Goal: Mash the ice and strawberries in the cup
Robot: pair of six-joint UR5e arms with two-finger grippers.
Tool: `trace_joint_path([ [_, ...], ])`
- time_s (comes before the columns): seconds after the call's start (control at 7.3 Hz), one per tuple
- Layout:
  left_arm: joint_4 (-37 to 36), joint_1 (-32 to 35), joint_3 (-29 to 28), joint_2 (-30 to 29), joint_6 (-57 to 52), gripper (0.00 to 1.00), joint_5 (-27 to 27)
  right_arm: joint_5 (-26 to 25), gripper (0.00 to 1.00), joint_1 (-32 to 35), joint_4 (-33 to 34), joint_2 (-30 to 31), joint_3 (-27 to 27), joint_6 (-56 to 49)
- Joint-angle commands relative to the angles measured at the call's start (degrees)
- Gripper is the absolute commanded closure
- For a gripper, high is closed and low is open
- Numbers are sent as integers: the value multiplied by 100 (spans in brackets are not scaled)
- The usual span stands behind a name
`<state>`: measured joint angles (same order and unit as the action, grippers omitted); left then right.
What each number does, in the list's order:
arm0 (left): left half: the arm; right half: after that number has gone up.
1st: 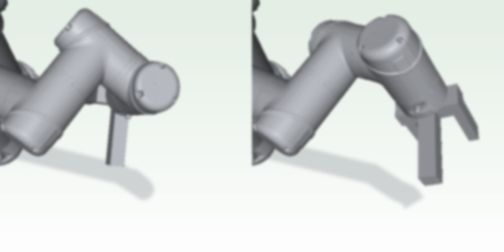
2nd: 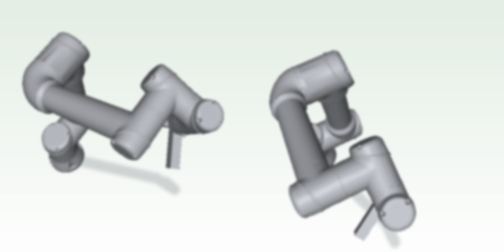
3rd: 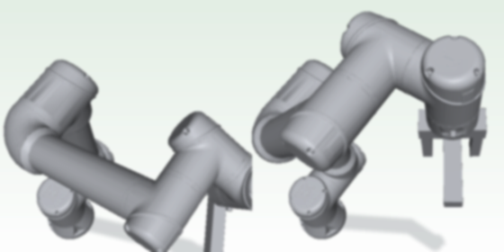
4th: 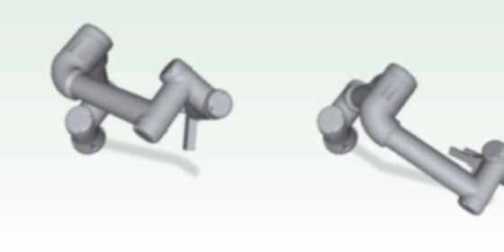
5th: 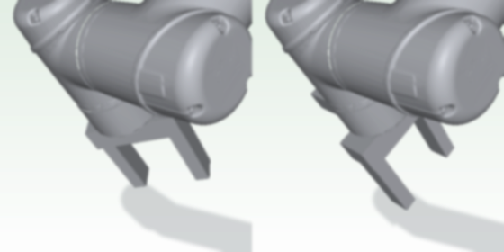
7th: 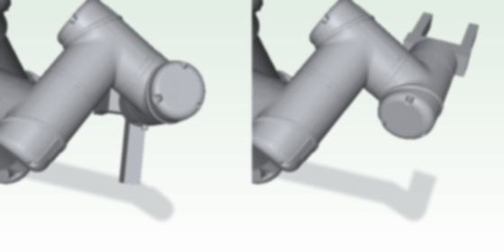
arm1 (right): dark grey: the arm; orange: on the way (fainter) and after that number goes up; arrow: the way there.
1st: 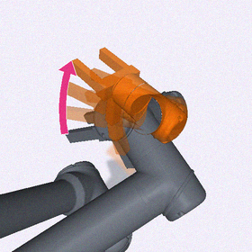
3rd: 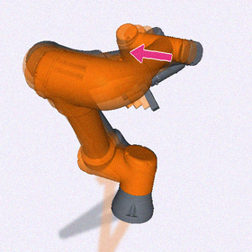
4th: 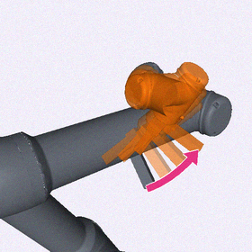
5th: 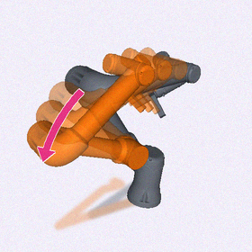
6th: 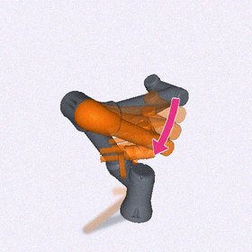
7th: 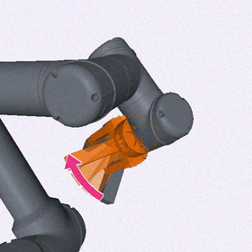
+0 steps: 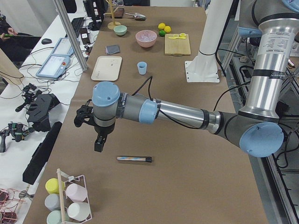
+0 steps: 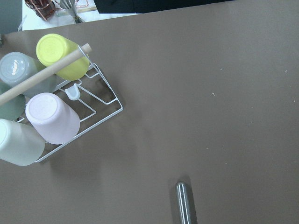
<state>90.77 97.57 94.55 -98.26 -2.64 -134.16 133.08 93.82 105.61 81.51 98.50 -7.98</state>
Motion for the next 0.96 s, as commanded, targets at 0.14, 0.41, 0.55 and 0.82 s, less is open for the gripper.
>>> trace_joint_path([
  [0.14, 246, -279, 343, 665, 27, 1, 30, 50, 1, -4, 13, 136, 28, 236],
  [0.41, 371, -458, 291, 800, 36, 1, 14, 43, 1, -13, -40, 181, 81, 175],
  [0.55, 389, -467, 292, 817, 36, 1, 13, 25, 1, -13, -136, 189, 38, 166],
  [0.82, 354, -467, 441, 748, 44, 1, 13, 25, 1, -30, -278, 172, -6, 244],
])
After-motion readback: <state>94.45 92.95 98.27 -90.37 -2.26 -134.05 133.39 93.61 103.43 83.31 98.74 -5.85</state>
